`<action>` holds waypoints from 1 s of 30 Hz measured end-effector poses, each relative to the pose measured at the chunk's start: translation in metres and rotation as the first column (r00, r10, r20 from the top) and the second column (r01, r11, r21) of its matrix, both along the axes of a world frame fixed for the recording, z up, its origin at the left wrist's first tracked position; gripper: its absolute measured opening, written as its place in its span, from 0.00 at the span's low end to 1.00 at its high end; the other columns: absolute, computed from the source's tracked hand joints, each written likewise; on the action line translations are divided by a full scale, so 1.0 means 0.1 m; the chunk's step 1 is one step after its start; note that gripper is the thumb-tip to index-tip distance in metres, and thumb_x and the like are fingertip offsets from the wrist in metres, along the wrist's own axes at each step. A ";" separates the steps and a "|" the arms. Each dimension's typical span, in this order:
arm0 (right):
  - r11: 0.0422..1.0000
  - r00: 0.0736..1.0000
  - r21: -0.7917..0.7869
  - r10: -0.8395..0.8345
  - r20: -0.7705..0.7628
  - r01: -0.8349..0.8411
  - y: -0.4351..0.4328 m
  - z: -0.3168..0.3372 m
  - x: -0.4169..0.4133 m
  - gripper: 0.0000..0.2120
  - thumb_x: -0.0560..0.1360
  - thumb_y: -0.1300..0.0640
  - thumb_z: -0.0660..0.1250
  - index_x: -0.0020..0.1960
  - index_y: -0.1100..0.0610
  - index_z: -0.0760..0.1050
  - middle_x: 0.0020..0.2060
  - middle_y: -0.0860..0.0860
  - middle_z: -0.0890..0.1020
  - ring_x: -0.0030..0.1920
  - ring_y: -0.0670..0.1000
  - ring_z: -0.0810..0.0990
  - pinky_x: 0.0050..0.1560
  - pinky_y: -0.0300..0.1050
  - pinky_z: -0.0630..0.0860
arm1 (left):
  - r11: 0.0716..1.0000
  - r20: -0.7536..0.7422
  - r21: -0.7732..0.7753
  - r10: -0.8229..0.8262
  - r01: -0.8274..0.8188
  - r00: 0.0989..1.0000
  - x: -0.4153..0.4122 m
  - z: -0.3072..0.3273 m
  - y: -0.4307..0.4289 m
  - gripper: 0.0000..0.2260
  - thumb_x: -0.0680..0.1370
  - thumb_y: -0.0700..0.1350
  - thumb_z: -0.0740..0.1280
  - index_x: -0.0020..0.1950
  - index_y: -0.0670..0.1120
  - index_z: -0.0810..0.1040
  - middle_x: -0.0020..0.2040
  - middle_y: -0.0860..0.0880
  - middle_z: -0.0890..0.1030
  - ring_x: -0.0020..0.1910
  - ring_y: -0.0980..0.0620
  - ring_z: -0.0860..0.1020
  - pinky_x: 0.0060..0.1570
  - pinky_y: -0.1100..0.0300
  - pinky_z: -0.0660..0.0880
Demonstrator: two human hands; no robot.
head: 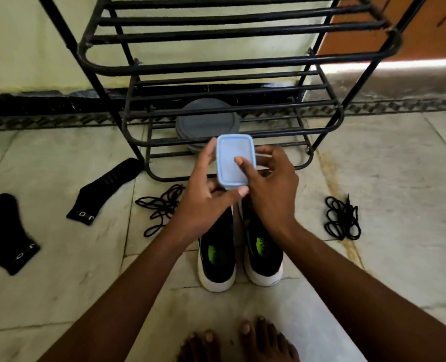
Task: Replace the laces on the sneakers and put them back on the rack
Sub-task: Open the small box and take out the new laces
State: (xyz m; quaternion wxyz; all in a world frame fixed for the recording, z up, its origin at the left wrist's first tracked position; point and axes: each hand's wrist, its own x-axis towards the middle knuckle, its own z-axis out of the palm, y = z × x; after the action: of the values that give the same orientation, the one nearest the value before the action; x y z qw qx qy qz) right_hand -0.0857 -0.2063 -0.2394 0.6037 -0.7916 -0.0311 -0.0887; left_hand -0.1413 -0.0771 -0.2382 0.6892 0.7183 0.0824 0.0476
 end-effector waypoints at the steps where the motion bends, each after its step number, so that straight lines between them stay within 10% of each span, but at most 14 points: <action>1: 1.000 0.999 0.003 -0.031 0.028 0.031 -0.07 0.05 0.08 0.14 0.74 0.48 0.76 0.54 0.54 0.79 0.47 0.43 0.84 0.47 0.39 0.83 0.41 0.38 0.80 | 0.998 0.036 0.039 -0.043 0.042 0.998 0.07 0.03 -0.07 0.40 0.74 0.34 0.76 0.81 0.53 0.61 0.76 0.53 0.68 0.62 0.55 0.81 0.56 0.58 0.81; 13: 0.988 0.983 -0.019 0.155 0.097 -0.154 -0.80 0.19 1.05 0.25 0.74 0.55 0.73 0.69 0.59 0.77 0.57 0.52 0.86 0.57 0.51 0.85 0.57 0.59 0.82 | 0.763 0.177 0.642 -0.059 -0.070 0.982 1.50 0.17 -0.40 0.39 0.70 0.55 0.80 0.77 0.43 0.71 0.63 0.43 0.82 0.58 0.46 0.82 0.56 0.49 0.81; 18: 0.989 0.988 -0.115 0.105 0.116 -0.092 -0.91 0.17 1.43 0.22 0.73 0.56 0.75 0.66 0.60 0.80 0.55 0.51 0.86 0.54 0.48 0.86 0.58 0.52 0.82 | 0.725 0.175 0.686 -0.092 -0.054 0.980 1.97 0.01 -0.52 0.40 0.73 0.54 0.77 0.80 0.42 0.65 0.64 0.41 0.81 0.62 0.43 0.80 0.58 0.48 0.80; 23: 0.966 0.990 -0.257 0.060 0.130 -0.025 -0.99 0.09 1.75 0.21 0.75 0.58 0.75 0.67 0.58 0.80 0.52 0.51 0.86 0.50 0.48 0.85 0.53 0.44 0.83 | 0.677 0.155 0.736 -0.168 0.000 0.974 2.33 -0.06 -0.59 0.35 0.79 0.46 0.73 0.82 0.44 0.60 0.73 0.42 0.74 0.70 0.46 0.73 0.55 0.68 0.64; 30: 0.937 0.996 -0.348 0.018 0.089 0.014 -1.00 0.00 2.09 0.17 0.77 0.60 0.72 0.66 0.60 0.80 0.57 0.54 0.86 0.55 0.47 0.84 0.57 0.43 0.81 | 0.678 0.057 0.731 -0.175 0.078 0.983 2.59 -0.07 -0.71 0.38 0.78 0.46 0.72 0.83 0.47 0.55 0.73 0.40 0.71 0.70 0.42 0.72 0.64 0.49 0.76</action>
State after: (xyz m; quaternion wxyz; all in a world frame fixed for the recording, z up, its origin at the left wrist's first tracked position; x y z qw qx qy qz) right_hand 0.1234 -0.3065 -0.2397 0.4522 -0.8811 -0.0744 -0.1170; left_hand 0.1172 -0.1482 -0.2450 0.3541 0.9317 -0.0357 0.0724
